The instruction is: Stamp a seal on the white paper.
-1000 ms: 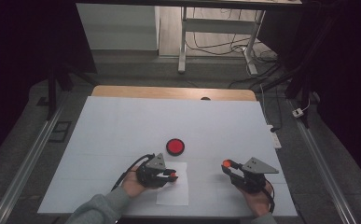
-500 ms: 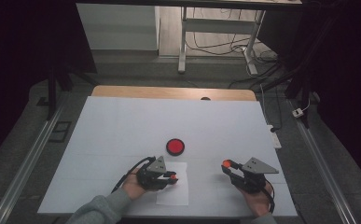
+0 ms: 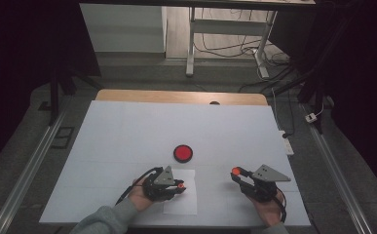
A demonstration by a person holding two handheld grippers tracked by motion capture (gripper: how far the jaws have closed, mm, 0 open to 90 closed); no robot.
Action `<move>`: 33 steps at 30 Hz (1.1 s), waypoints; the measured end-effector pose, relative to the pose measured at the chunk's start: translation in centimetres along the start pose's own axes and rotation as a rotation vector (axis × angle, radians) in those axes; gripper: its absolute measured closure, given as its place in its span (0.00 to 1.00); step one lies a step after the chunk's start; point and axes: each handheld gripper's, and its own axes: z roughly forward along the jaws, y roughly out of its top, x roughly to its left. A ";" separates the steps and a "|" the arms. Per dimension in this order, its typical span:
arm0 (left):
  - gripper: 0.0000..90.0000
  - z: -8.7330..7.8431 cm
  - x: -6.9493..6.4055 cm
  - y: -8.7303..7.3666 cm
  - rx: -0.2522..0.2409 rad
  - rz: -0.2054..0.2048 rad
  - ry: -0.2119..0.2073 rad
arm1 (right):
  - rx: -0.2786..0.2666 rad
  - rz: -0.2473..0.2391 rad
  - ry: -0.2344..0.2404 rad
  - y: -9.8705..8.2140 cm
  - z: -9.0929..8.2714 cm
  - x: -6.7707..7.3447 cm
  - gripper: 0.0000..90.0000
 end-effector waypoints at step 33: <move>0.81 0.0 -0.3 0.1 0.010 0.013 0.020 | 0.000 -0.008 -0.002 0.1 0.0 0.1 0.72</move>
